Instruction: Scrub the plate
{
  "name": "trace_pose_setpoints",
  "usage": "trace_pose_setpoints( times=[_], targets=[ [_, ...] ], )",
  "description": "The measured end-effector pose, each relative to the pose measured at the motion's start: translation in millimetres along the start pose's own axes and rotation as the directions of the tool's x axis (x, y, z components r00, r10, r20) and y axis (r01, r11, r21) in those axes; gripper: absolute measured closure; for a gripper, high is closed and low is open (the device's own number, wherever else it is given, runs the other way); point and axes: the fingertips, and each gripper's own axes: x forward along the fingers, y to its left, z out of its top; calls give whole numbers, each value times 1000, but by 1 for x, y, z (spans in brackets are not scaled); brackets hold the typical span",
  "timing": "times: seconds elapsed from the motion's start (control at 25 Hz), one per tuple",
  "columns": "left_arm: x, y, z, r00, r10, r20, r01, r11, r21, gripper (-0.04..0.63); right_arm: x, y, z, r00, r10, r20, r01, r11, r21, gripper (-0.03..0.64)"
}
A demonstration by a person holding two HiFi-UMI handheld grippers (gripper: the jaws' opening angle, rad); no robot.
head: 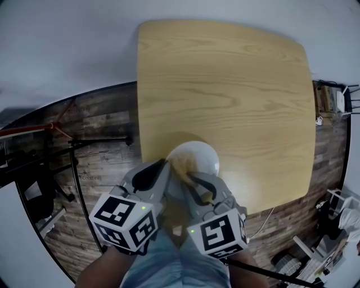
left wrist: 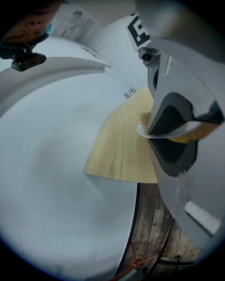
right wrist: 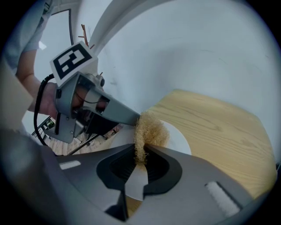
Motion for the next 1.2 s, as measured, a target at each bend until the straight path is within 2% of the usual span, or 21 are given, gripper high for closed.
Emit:
trace_pose_setpoints(
  times=[0.12,0.48,0.72,0.92,1.2],
  targets=[
    [-1,1,0,1000,7,6,-7,1000,-11,545,-2,8,-6,999,32,5,-32,999,8,571],
    [-2,2,1,999,39,25,-40,999,26,545,-14,43,-28,990,140,5,-140,989,38,571],
    [-3,0,-2,998,59,32,-61,997,47,545,-35,60,-37,980,194,44,-197,976,91,571],
    [-5,-5,-5,997,76,27,-78,995,67,545,-55,43,-39,987,128,93,-140,981,133,569],
    [0,-14,-9,997,72,17,-74,995,73,545,-68,-13,-41,994,-46,103,25,980,196,569]
  ],
)
